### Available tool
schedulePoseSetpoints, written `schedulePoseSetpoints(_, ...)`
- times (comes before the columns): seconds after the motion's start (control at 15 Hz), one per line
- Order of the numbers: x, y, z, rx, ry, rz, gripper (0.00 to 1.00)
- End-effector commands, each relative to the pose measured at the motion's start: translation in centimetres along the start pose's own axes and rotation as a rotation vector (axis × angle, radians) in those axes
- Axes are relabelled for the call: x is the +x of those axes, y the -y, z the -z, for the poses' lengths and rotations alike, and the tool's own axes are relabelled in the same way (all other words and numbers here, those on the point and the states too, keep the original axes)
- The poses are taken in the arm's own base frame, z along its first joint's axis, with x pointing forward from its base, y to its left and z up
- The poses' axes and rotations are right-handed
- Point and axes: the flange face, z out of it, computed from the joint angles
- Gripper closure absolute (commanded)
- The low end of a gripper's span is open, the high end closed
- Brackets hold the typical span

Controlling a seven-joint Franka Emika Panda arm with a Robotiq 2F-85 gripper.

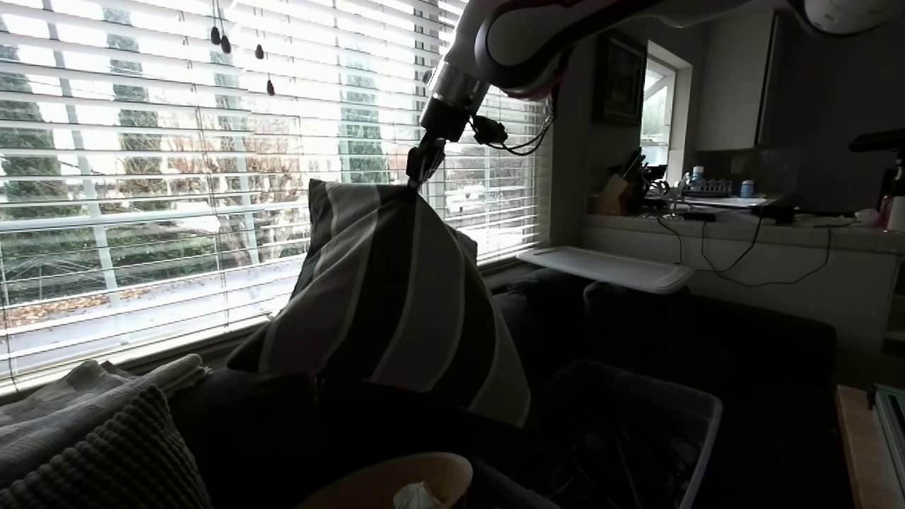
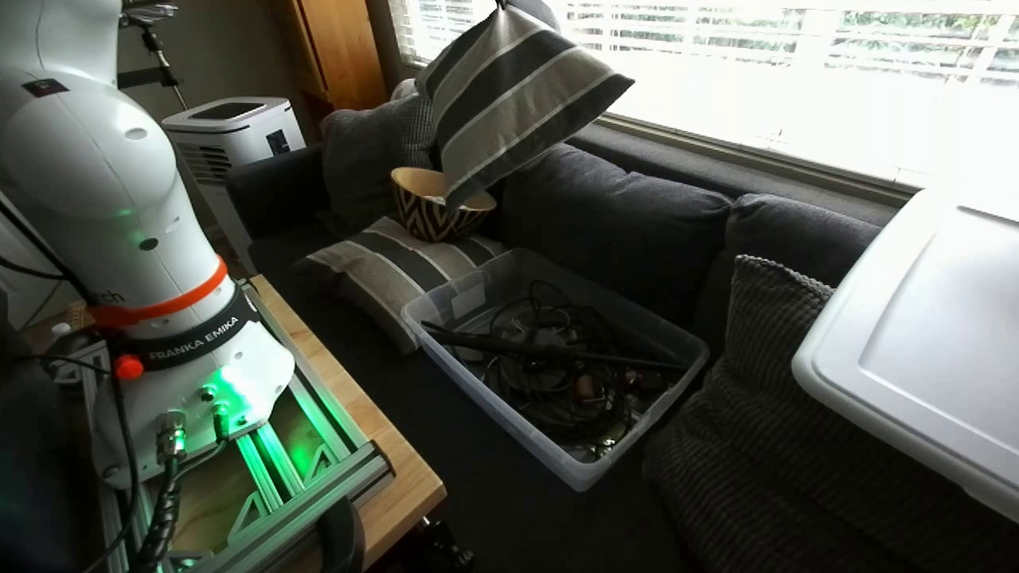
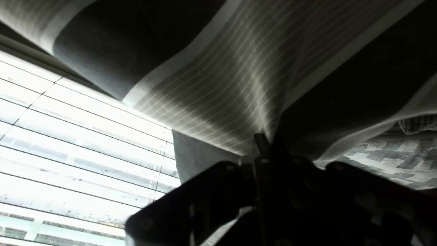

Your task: Put the striped pillow into the wooden bowl

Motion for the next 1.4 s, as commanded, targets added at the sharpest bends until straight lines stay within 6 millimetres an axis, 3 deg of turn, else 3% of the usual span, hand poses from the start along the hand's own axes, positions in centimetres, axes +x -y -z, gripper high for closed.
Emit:
schedulePoseSetpoints(0.0, 0.1, 0.2, 0.1, 0.001, 0.001, 0.0, 0.96)
schedulePoseSetpoints(0.33, 0.2, 0.5, 0.1, 0.006, -0.001, 0.002, 0.99)
schedulePoseSetpoints(0.73, 1.8, 3.1, -1.1, 0.008, 0.044, 0.058, 0.99)
schedulePoseSetpoints(1.33, 5.9, 6.7, -0.1, -0.058, -0.046, 0.185, 0.99)
